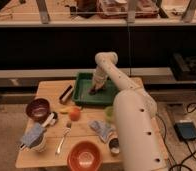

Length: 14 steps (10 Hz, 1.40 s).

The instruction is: Place grapes in plastic cup

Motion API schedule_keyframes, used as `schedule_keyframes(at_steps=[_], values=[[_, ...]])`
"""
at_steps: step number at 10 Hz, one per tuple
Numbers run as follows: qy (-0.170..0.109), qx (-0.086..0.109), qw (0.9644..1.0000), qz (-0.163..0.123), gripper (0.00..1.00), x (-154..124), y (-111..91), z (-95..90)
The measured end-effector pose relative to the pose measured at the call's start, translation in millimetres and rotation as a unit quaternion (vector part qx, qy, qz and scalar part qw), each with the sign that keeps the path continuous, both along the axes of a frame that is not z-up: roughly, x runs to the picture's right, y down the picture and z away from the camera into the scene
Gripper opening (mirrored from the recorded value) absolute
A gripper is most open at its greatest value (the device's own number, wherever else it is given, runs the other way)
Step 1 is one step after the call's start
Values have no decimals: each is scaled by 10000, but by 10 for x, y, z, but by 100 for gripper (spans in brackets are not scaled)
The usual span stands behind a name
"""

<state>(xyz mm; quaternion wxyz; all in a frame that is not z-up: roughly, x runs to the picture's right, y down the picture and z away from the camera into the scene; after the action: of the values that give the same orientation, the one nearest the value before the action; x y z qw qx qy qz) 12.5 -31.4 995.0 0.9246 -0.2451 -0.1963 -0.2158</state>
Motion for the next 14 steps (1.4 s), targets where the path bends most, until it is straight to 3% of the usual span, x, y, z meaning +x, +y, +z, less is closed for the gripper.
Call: schedule_keyframes(at_steps=[2, 5, 7, 8, 9, 14], values=[[-123, 26, 9998, 154, 0, 130, -58, -241], [-418, 132, 9974, 565, 0, 385, -227, -1004], [-583, 331, 9938, 888, 0, 633, -296, -1609], [-618, 380, 9929, 948, 0, 680, -299, -1748], [-653, 422, 9921, 989, 0, 699, -308, -1857], [-674, 434, 9918, 998, 0, 684, -318, -1880]])
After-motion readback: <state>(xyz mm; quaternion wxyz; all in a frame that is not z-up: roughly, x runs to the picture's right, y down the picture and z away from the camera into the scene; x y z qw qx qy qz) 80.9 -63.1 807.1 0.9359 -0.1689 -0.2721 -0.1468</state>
